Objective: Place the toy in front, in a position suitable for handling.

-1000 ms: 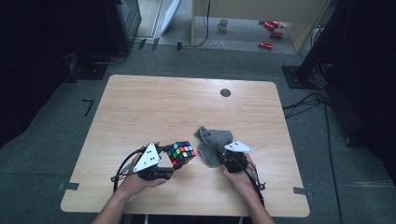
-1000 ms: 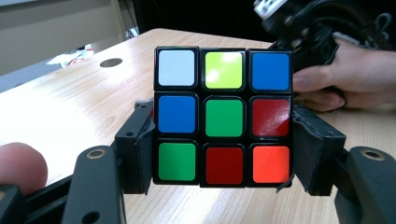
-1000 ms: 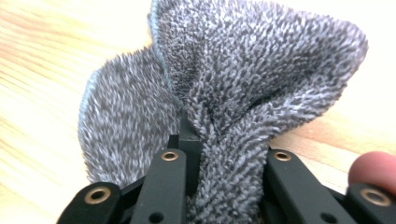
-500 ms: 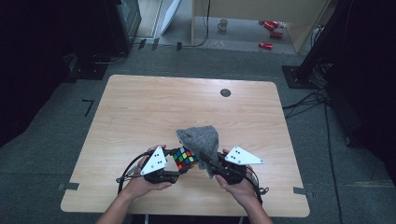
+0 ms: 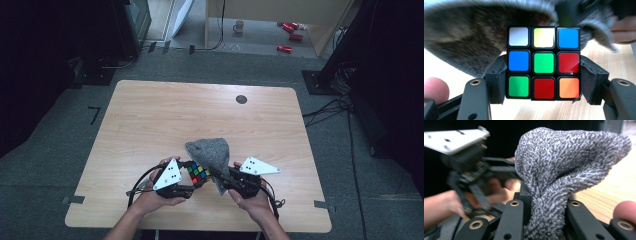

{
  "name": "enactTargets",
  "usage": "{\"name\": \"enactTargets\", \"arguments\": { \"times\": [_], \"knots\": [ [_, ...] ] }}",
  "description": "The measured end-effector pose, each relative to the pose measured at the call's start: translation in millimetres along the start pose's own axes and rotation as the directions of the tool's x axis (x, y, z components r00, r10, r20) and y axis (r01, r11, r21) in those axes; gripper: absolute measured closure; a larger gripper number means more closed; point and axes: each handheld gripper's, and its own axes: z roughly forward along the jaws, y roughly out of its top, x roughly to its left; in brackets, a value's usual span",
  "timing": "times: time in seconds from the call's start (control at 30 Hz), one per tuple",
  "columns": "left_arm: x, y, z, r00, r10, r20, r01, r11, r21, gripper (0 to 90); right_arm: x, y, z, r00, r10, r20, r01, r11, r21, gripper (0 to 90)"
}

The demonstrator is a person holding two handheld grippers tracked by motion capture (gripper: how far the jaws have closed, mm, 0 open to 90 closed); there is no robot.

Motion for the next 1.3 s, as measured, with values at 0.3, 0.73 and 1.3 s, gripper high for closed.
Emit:
{"name": "enactTargets", "arguments": {
  "times": [0.3, 0.73, 1.3],
  "knots": [
    [1.6, 1.9, -3.6, 0.9999, -0.013, -0.006, 0.013, 0.9998, -0.015, 35.5, -5.1, -1.6, 0.4, 0.9969, 0.002, 0.078, -0.003, 1.000, 0.020, 76.8],
    [2.2, 3.7, -5.9, 0.9998, -0.018, -0.003, 0.018, 0.9995, -0.028, 35.5, -4.5, 1.6, -0.6, 0.9981, 0.042, 0.044, -0.042, 0.999, -0.004, 76.6],
    [2.3, 3.6, -5.1, 0.9993, -0.036, 0.012, 0.037, 0.9987, -0.036, 35.5, -11.6, -3.2, -2.5, 0.9954, 0.070, 0.064, -0.070, 0.998, 0.000, 76.3]
  ]
}}
